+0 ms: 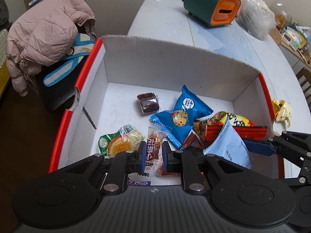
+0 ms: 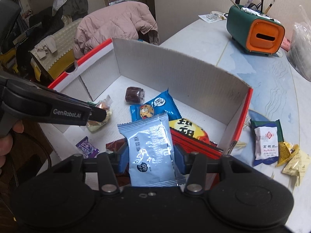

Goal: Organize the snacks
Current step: 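Carry the pale blue sachet and small candy into the red box and release both, then move both tools out of the box toward the snacks left on the table, then grasp the white milk sachet with the left tool while the right tool grasps the cream wrapper, then carry the white sachet and cream wrapper into the red box and release both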

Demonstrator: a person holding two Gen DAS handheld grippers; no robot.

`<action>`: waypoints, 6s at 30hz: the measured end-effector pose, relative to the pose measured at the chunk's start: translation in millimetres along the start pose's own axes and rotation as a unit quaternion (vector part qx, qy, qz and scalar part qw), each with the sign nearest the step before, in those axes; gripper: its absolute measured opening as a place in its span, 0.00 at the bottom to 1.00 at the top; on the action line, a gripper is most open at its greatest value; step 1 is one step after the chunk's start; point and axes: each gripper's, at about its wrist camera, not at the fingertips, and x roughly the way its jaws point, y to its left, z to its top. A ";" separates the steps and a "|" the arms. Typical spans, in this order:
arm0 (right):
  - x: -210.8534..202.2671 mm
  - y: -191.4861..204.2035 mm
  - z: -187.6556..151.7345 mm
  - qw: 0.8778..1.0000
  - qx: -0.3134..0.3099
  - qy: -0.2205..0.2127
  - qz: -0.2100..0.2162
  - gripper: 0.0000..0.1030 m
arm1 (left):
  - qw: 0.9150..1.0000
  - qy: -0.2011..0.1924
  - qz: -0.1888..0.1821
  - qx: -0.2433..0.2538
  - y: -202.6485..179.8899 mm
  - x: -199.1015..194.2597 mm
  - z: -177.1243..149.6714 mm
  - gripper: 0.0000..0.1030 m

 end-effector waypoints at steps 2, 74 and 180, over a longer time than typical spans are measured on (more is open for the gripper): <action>2.2 1.5 -0.6 1.000 -0.002 0.002 -0.001 0.46 | 1.000 0.004 0.002 0.004 -0.7 3.9 -1.8 0.16; -165.7 -164.9 -100.7 0.987 0.092 -0.119 -0.048 1.00 | 0.991 -0.109 -0.074 0.007 -187.7 -59.1 -22.1 0.71; -164.3 -189.5 -89.0 0.996 0.049 -0.067 0.033 0.39 | 0.997 -0.044 -0.057 -0.031 -204.4 -61.7 -9.9 0.47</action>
